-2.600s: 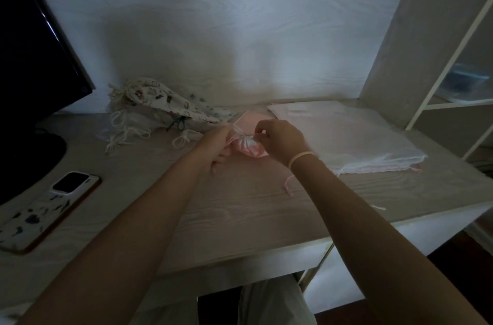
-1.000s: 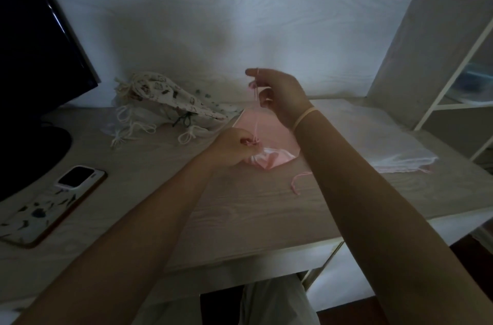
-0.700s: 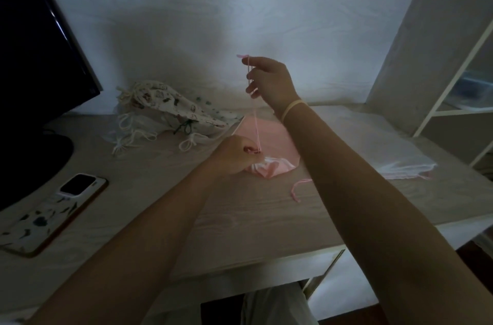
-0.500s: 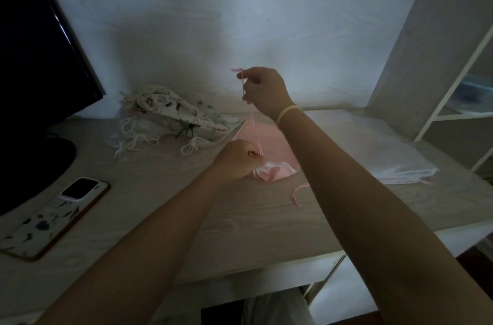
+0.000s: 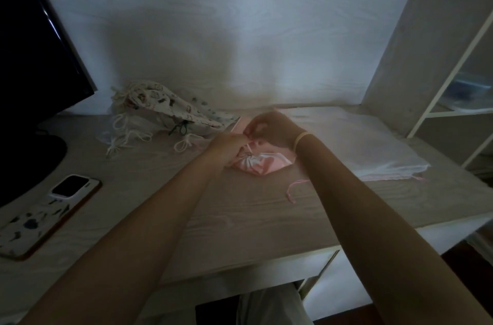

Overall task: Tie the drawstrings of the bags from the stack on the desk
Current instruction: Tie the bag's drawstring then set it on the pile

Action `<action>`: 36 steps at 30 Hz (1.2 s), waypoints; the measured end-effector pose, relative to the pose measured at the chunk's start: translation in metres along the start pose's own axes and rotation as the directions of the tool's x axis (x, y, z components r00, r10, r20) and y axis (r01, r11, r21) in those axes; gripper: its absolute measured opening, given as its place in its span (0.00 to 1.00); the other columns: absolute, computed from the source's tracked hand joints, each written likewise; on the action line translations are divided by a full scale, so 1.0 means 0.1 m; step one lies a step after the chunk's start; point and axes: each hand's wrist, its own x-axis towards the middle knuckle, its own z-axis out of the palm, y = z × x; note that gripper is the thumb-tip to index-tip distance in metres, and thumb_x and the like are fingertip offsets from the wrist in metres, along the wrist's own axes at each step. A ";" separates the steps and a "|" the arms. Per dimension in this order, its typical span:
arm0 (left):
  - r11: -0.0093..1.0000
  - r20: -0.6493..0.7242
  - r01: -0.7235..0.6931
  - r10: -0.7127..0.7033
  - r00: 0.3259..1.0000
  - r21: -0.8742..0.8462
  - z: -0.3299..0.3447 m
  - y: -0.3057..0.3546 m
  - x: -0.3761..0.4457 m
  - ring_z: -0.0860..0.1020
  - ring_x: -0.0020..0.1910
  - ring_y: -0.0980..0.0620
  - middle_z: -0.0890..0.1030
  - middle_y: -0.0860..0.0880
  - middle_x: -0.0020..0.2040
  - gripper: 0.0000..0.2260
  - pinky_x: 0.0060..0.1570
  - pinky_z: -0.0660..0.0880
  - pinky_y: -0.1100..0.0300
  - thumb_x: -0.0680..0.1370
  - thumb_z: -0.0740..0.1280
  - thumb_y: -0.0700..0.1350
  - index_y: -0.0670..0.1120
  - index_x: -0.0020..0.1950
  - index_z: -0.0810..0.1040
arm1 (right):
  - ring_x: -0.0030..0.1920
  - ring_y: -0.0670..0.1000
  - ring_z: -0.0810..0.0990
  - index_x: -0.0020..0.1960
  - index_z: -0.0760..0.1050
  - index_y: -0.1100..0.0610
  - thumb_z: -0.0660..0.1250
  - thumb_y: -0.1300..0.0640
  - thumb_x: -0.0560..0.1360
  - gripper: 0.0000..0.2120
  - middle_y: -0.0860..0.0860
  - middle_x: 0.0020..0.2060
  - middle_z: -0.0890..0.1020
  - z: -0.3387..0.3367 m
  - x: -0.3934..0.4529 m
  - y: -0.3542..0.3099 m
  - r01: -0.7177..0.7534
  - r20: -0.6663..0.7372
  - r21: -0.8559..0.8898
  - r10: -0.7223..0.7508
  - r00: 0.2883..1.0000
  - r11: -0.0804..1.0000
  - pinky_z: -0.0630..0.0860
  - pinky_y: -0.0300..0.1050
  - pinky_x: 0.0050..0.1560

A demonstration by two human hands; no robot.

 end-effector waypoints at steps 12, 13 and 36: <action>1.000 -0.082 0.001 -0.002 0.997 -0.007 -0.11 -0.01 0.01 0.69 0.22 0.54 0.78 0.48 0.31 0.07 0.22 0.61 0.68 0.77 0.65 0.42 0.41 0.40 0.79 | 0.35 0.45 0.80 0.40 0.79 0.57 0.69 0.67 0.72 0.06 0.49 0.34 0.81 0.10 -0.09 0.28 -0.014 -0.116 0.144 0.030 0.993 0.990 0.76 0.37 0.40; 0.999 -0.100 -0.032 0.033 0.994 0.019 -0.12 -0.01 0.01 0.70 0.23 0.54 0.79 0.48 0.32 0.07 0.21 0.63 0.68 0.78 0.65 0.41 0.42 0.43 0.80 | 0.36 0.47 0.80 0.41 0.78 0.57 0.69 0.66 0.72 0.05 0.49 0.35 0.81 0.07 -0.09 0.31 -0.021 -0.117 0.114 0.034 0.992 0.993 0.76 0.40 0.43; 0.964 -0.163 -0.144 0.183 0.970 0.223 -0.13 -0.06 -0.02 0.81 0.39 0.51 0.83 0.49 0.38 0.02 0.39 0.76 0.62 0.73 0.73 0.45 0.48 0.41 0.83 | 0.44 0.52 0.79 0.43 0.77 0.57 0.72 0.61 0.70 0.05 0.50 0.41 0.81 0.23 -0.15 0.10 0.021 -0.177 -0.232 -0.064 0.982 0.972 0.77 0.46 0.50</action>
